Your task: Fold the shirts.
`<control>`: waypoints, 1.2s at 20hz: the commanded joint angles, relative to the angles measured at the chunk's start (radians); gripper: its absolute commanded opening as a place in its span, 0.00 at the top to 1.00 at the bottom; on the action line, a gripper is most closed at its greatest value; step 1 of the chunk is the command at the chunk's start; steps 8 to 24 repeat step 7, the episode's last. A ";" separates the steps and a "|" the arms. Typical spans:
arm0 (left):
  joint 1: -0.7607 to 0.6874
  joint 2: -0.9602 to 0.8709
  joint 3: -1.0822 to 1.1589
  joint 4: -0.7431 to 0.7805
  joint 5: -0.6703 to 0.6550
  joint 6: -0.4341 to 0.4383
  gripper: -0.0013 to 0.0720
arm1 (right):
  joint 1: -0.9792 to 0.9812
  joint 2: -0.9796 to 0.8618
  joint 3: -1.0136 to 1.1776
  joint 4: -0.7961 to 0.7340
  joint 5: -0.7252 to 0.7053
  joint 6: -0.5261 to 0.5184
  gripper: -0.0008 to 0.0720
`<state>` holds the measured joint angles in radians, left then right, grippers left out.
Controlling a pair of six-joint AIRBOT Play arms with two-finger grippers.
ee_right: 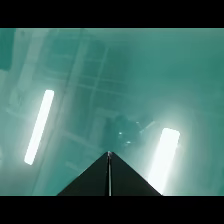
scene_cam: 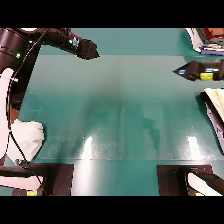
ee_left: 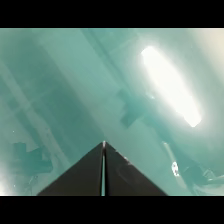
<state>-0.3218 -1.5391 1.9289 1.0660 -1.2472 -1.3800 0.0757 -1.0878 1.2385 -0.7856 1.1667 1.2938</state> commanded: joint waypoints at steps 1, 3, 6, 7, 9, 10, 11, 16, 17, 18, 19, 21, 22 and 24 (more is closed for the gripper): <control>0.000 -0.001 0.000 0.000 0.000 0.000 0.95 | 0.127 0.000 0.000 0.004 -0.072 -0.001 0.96; 0.000 0.000 0.000 0.000 0.000 0.000 0.95 | 0.130 0.000 0.000 0.005 -0.071 -0.001 0.96; 0.000 -0.001 0.000 0.000 0.000 0.000 0.95 | 0.122 0.000 0.000 0.006 -0.063 -0.001 0.96; 0.000 -0.001 0.000 0.000 0.000 0.000 0.95 | 0.120 0.000 0.000 0.006 -0.056 -0.001 0.96; 0.000 -0.001 0.000 0.000 0.000 0.000 0.95 | 0.120 0.000 0.000 0.006 -0.056 -0.001 0.96; 0.000 -0.001 0.000 0.000 0.000 0.000 0.95 | 0.120 0.000 0.000 0.006 -0.056 -0.001 0.96; 0.000 -0.001 0.000 0.000 0.000 0.000 0.95 | 0.120 0.000 0.000 0.006 -0.056 -0.001 0.96; 0.000 -0.001 0.000 0.000 0.000 0.000 0.95 | 0.120 0.000 0.000 0.006 -0.056 -0.001 0.96; 0.000 -0.001 0.000 0.000 0.000 0.000 0.95 | 0.120 0.000 0.000 0.006 -0.056 -0.001 0.96; 0.000 -0.001 0.000 0.000 0.000 0.000 0.95 | 0.120 0.000 0.000 0.006 -0.056 -0.001 0.96; 0.000 -0.001 0.000 0.000 0.000 0.000 0.95 | 0.120 0.000 0.000 0.006 -0.056 -0.001 0.96; 0.000 -0.001 0.000 0.000 0.000 0.000 0.95 | 0.120 0.000 0.000 0.006 -0.056 -0.001 0.96; 0.000 -0.001 0.000 0.000 0.000 0.000 0.95 | 0.120 0.000 0.000 0.006 -0.056 -0.001 0.96; 0.000 -0.001 0.000 0.000 0.000 0.000 0.95 | 0.120 0.000 0.000 0.006 -0.056 -0.001 0.96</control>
